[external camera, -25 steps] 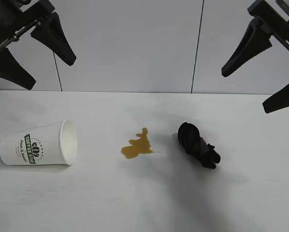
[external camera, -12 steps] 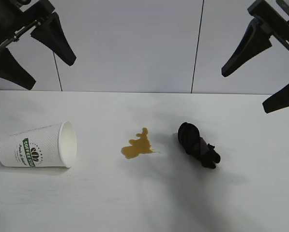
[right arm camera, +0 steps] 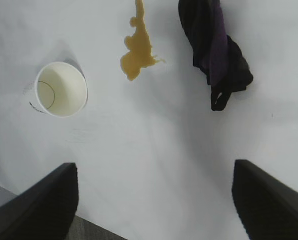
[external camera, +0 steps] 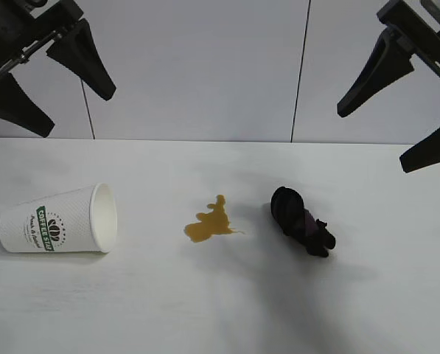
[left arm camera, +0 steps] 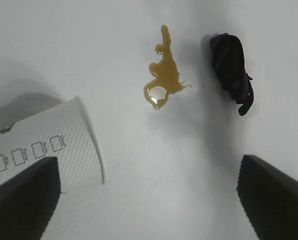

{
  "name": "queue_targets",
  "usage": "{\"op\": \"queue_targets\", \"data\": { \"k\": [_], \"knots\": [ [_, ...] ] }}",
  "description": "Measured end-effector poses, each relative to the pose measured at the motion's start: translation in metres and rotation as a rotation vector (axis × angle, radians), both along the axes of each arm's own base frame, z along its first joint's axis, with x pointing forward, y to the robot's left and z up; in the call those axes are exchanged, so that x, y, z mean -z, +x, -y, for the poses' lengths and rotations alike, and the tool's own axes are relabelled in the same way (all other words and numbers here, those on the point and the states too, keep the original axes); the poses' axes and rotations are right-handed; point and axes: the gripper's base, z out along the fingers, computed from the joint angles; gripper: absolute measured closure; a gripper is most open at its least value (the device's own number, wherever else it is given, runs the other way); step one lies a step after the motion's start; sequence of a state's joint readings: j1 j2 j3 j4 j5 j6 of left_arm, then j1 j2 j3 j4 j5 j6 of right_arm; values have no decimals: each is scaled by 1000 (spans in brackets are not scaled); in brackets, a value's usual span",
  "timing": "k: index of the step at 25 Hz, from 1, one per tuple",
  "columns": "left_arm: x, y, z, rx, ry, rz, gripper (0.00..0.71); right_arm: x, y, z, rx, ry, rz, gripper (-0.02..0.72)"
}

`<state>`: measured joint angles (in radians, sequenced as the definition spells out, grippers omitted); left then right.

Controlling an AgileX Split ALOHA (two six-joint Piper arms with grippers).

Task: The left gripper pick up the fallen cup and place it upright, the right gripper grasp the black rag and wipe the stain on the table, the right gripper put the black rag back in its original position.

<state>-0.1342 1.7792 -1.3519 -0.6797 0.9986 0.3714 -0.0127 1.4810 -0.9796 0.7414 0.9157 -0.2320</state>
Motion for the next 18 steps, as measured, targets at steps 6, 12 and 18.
{"op": "queue_targets", "data": {
  "k": [6,12,18],
  "knots": [
    [-12,2,2,156,26,105,16,0,0,0,1,2,0,126],
    [-27,2,3,495,91,317,16,0,0,0,1,2,1,126],
    [-23,-1,5,824,227,487,16,0,0,0,2,1,1,126]
  ]
}}
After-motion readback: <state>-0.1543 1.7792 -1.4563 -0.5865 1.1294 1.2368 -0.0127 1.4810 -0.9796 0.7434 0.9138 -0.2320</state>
